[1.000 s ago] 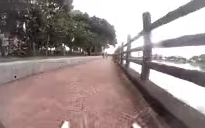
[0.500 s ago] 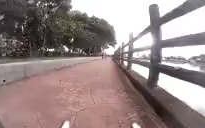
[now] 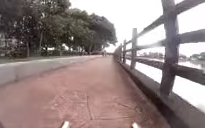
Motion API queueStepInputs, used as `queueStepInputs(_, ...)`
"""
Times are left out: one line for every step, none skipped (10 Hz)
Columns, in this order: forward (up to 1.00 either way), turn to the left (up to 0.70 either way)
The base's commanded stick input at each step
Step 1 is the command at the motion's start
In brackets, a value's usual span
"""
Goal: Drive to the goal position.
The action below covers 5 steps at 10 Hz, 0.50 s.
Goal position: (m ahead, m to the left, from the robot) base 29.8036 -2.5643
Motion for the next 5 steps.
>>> queueStepInputs(0.7,0.0)
queueStepInputs(0.7,0.0)
queueStepInputs(0.7,0.0)
queueStepInputs(0.7,0.0)
queueStepInputs(0.7,-0.02)
